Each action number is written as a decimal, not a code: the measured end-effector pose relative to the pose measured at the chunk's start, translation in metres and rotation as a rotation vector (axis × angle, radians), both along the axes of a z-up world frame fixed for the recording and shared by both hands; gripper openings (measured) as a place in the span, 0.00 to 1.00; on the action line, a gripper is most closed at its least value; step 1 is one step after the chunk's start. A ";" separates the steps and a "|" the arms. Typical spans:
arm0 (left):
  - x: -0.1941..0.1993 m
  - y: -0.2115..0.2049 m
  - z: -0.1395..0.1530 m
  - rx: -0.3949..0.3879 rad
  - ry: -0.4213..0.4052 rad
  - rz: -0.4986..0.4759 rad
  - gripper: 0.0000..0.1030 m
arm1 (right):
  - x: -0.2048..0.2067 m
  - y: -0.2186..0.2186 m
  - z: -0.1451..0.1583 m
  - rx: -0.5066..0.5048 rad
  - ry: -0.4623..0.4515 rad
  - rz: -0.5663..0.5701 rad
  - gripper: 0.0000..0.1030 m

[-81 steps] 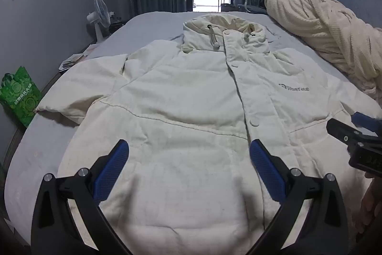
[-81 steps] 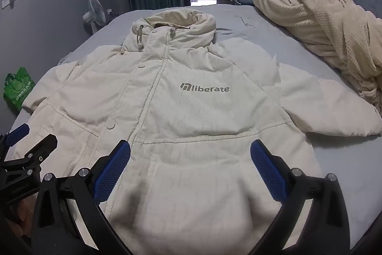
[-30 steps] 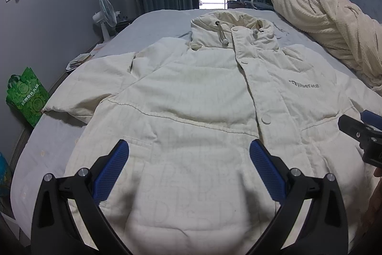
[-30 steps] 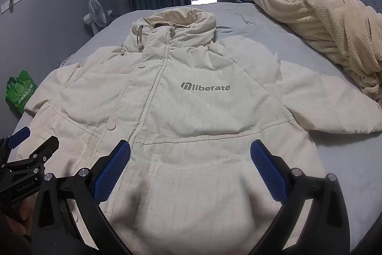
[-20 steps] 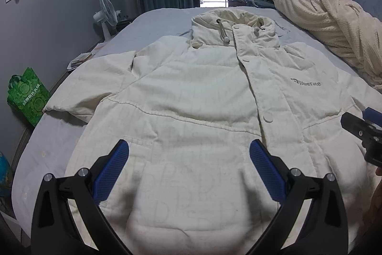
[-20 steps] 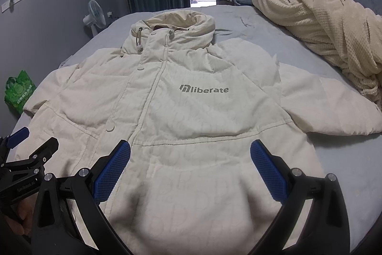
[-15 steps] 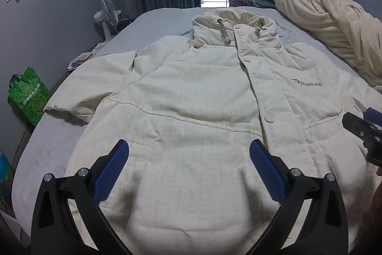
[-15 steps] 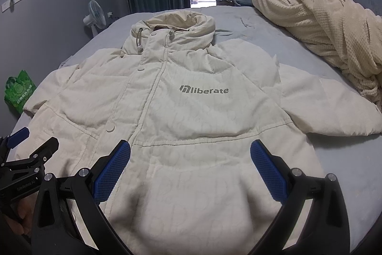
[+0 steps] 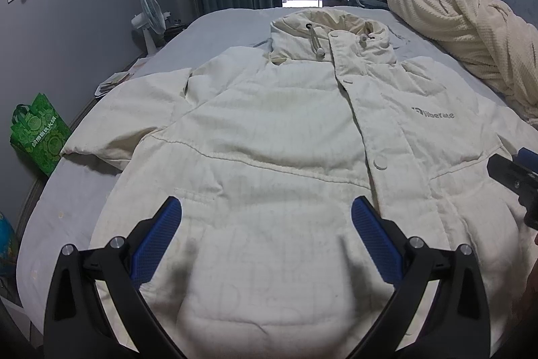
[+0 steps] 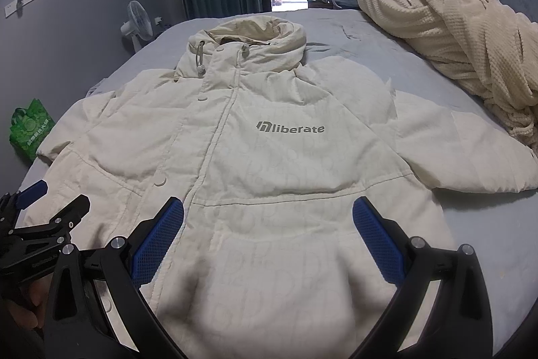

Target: Fold large clothes

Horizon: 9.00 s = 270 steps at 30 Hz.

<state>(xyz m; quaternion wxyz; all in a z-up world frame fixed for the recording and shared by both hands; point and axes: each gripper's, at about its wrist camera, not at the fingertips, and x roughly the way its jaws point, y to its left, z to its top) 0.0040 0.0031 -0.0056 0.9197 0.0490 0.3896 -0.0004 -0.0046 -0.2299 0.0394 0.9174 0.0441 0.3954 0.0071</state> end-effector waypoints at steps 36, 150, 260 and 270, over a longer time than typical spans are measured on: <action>0.011 0.000 -0.005 0.012 0.016 0.007 0.94 | -0.017 -0.341 -0.025 0.269 0.094 -0.523 0.88; 0.020 0.007 0.003 0.008 0.011 0.016 0.94 | 0.067 0.018 0.029 0.187 -0.021 0.293 0.61; 0.088 0.020 -0.011 -0.157 0.128 -0.063 0.73 | 0.065 -0.152 -0.030 0.152 0.249 -0.178 0.92; 0.065 0.030 0.012 0.034 0.024 -0.062 0.84 | 0.064 -0.146 -0.022 0.134 0.192 -0.150 0.93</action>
